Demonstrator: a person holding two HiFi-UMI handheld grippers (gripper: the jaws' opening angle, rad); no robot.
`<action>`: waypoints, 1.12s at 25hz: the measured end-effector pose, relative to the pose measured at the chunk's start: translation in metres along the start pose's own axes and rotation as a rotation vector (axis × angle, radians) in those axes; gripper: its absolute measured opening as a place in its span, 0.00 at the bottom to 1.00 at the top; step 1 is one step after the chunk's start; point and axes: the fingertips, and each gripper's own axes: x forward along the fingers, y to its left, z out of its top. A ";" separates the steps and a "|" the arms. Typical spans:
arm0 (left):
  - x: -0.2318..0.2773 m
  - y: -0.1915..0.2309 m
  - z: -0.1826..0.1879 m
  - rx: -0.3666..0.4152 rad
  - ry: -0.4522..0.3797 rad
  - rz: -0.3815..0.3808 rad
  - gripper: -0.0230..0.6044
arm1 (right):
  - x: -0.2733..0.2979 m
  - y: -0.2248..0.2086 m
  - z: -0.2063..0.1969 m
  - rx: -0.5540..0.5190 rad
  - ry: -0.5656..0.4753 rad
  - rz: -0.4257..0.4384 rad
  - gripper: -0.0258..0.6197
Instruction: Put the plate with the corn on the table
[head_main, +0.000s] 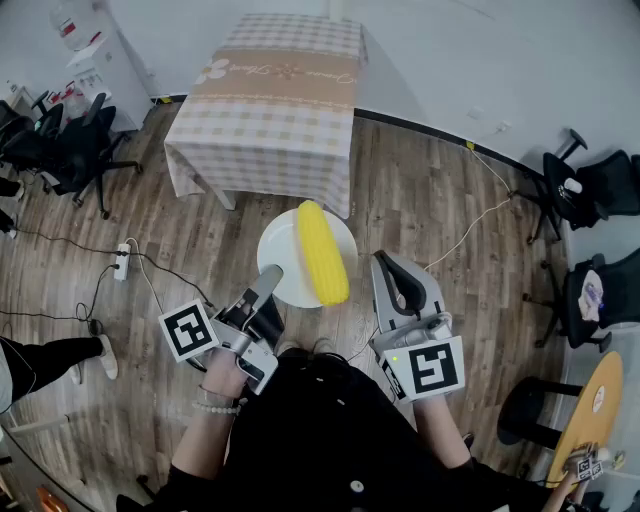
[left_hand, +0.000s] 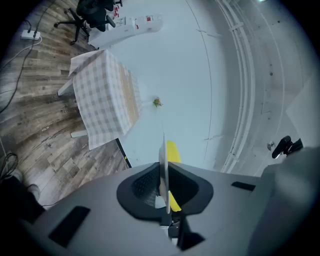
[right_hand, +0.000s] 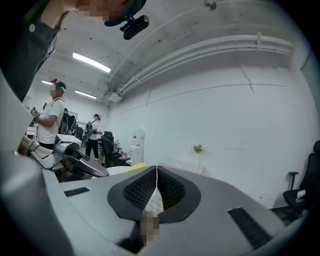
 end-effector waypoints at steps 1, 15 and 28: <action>-0.001 0.001 0.000 0.000 -0.001 0.001 0.09 | 0.001 0.001 -0.001 0.001 0.000 0.003 0.11; -0.001 0.005 -0.001 -0.009 -0.003 -0.001 0.10 | 0.007 -0.006 -0.028 0.200 0.082 0.003 0.11; -0.002 0.004 0.000 -0.018 0.001 -0.010 0.10 | 0.024 0.006 -0.066 0.699 0.172 0.144 0.23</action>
